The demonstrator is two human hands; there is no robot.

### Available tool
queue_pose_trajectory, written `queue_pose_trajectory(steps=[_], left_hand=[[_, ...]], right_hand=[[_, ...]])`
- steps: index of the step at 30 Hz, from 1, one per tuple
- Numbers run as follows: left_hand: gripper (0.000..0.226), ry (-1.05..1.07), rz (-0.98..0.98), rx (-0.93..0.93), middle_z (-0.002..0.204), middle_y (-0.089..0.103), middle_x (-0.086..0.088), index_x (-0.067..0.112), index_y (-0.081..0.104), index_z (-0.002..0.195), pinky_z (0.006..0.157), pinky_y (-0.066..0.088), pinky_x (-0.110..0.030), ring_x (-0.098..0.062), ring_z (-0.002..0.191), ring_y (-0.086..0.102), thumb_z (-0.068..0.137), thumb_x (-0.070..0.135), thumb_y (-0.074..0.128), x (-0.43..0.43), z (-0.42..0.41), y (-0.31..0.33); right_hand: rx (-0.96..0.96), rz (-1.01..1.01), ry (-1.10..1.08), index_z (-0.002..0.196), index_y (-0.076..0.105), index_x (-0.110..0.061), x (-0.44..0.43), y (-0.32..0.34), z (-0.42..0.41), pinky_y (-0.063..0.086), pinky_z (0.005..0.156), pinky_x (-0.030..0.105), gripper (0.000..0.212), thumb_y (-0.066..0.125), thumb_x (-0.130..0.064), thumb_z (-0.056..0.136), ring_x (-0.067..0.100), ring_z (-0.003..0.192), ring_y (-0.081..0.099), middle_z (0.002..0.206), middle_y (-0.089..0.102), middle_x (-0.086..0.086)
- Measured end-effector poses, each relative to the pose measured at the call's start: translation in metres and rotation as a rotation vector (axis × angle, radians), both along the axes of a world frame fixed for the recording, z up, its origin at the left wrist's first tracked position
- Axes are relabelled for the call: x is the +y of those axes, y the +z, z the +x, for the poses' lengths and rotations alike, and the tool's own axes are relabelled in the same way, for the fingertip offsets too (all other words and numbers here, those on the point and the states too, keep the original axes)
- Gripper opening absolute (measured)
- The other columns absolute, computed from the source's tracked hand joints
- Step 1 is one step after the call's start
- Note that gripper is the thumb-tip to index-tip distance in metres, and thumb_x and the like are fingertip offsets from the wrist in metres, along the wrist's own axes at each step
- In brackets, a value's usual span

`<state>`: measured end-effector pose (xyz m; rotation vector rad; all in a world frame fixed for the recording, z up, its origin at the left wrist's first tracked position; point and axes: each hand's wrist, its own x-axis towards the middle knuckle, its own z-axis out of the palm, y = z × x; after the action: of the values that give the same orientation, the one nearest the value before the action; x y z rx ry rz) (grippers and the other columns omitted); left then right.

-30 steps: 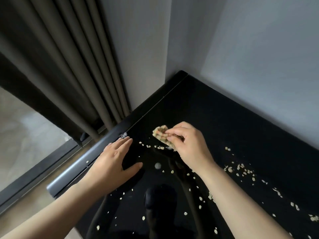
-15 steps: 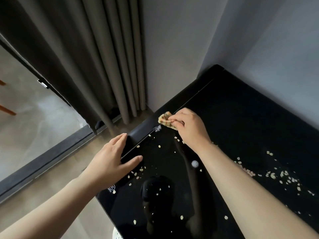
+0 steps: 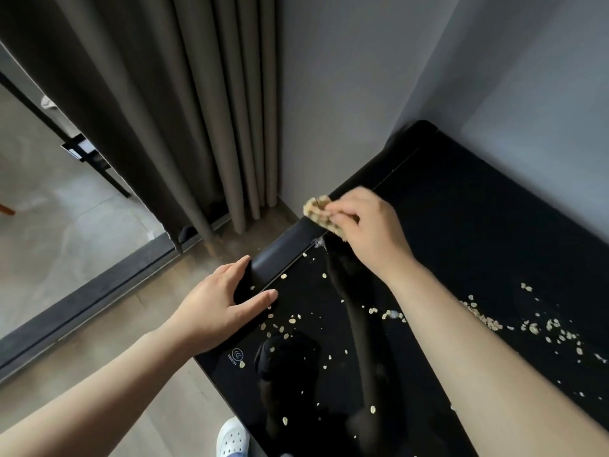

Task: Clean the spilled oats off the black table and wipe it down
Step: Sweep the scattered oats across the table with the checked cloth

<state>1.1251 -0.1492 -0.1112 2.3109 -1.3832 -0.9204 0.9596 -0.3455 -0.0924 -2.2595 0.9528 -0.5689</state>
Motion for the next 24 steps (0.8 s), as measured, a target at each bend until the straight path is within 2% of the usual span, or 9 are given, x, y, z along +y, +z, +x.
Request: queue_pose_trajectory(steps=[2, 5, 7, 9, 13, 17, 20, 22, 24], left_hand=[[0.111, -0.005, 0.018, -0.012, 0.146, 0.039, 0.006, 0.023, 0.026, 0.149, 0.100, 0.032, -0.021, -0.013, 0.131, 0.039, 0.061, 0.091, 0.029, 0.002, 0.001, 0.000], [0.097, 0.006, 0.004, -0.031, 0.133, 0.048, 0.006, 0.022, 0.036, 0.140, 0.086, 0.035, -0.021, -0.014, 0.118, 0.047, 0.069, 0.088, 0.035, 0.003, -0.001, 0.002], [0.098, -0.005, -0.014, -0.048, 0.125, 0.053, 0.004, 0.018, 0.043, 0.130, 0.085, 0.039, -0.025, -0.015, 0.110, 0.051, 0.063, 0.088, 0.028, 0.003, -0.003, 0.005], [0.099, -0.013, -0.036, -0.062, 0.122, 0.054, 0.002, 0.015, 0.045, 0.126, 0.088, 0.042, -0.029, -0.017, 0.108, 0.052, 0.060, 0.086, 0.023, 0.003, -0.004, 0.006], [0.100, -0.023, -0.050, -0.034, 0.122, 0.054, 0.003, 0.016, 0.044, 0.128, 0.089, 0.043, -0.029, -0.015, 0.108, 0.051, 0.060, 0.086, 0.024, 0.004, -0.001, 0.006], [0.106, -0.043, -0.038, 0.010, 0.132, 0.050, 0.003, 0.017, 0.040, 0.136, 0.091, 0.038, -0.023, -0.014, 0.117, 0.048, 0.058, 0.087, 0.025, 0.006, 0.003, 0.006], [0.110, -0.017, -0.026, 0.062, 0.140, 0.045, 0.004, 0.020, 0.033, 0.144, 0.092, 0.031, -0.017, -0.012, 0.126, 0.043, 0.057, 0.087, 0.025, 0.006, 0.006, 0.005], [0.109, -0.012, -0.036, 0.064, 0.139, 0.045, 0.005, 0.020, 0.032, 0.145, 0.091, 0.030, -0.017, -0.011, 0.125, 0.043, 0.058, 0.087, 0.025, 0.007, 0.006, 0.005], [0.107, -0.010, -0.057, 0.053, 0.137, 0.047, 0.005, 0.019, 0.034, 0.143, 0.090, 0.031, -0.017, -0.011, 0.123, 0.044, 0.059, 0.086, 0.026, 0.010, 0.005, 0.004]], right_hand=[[-0.011, -0.026, -0.077, 0.098, 0.074, -0.010, -0.020, -0.013, 0.025, 0.051, 0.079, 0.033, 0.016, 0.063, -0.008, 0.087, 0.017, 0.088, 0.060, 0.095, 0.061, 0.001], [0.039, 0.001, -0.176, 0.101, 0.073, -0.010, -0.039, -0.026, 0.039, 0.046, 0.080, 0.025, 0.017, 0.062, -0.009, 0.088, 0.018, 0.092, 0.060, 0.098, 0.059, -0.001], [0.058, 0.077, -0.167, 0.101, 0.073, -0.011, -0.039, -0.030, 0.039, 0.045, 0.080, 0.022, 0.017, 0.062, -0.010, 0.088, 0.016, 0.093, 0.061, 0.097, 0.057, -0.004], [0.041, 0.125, -0.112, 0.098, 0.074, -0.011, -0.026, -0.030, 0.036, 0.048, 0.081, 0.024, 0.015, 0.064, -0.008, 0.087, 0.015, 0.091, 0.061, 0.096, 0.059, -0.004], [-0.020, 0.172, 0.030, 0.096, 0.075, -0.013, 0.022, -0.026, 0.010, 0.049, 0.078, 0.018, 0.016, 0.063, -0.008, 0.088, 0.009, 0.091, 0.060, 0.096, 0.061, -0.006], [0.101, 0.171, 0.109, 0.093, 0.076, -0.023, 0.065, -0.025, -0.025, 0.042, 0.079, 0.015, 0.020, 0.064, -0.008, 0.087, 0.004, 0.093, 0.054, 0.091, 0.057, -0.014], [0.204, 0.290, 0.157, 0.087, 0.076, -0.029, 0.078, -0.010, -0.045, 0.040, 0.078, 0.012, 0.025, 0.065, -0.007, 0.086, 0.002, 0.091, 0.056, 0.090, 0.059, -0.016], [0.150, 0.361, 0.124, 0.085, 0.076, -0.027, 0.077, 0.004, -0.048, 0.044, 0.075, 0.011, 0.027, 0.065, -0.003, 0.085, 0.002, 0.089, 0.060, 0.089, 0.062, -0.014], [0.051, 0.285, 0.055, 0.087, 0.077, -0.022, 0.068, 0.013, -0.039, 0.046, 0.073, 0.010, 0.023, 0.065, -0.002, 0.085, 0.002, 0.087, 0.061, 0.089, 0.063, -0.013]])
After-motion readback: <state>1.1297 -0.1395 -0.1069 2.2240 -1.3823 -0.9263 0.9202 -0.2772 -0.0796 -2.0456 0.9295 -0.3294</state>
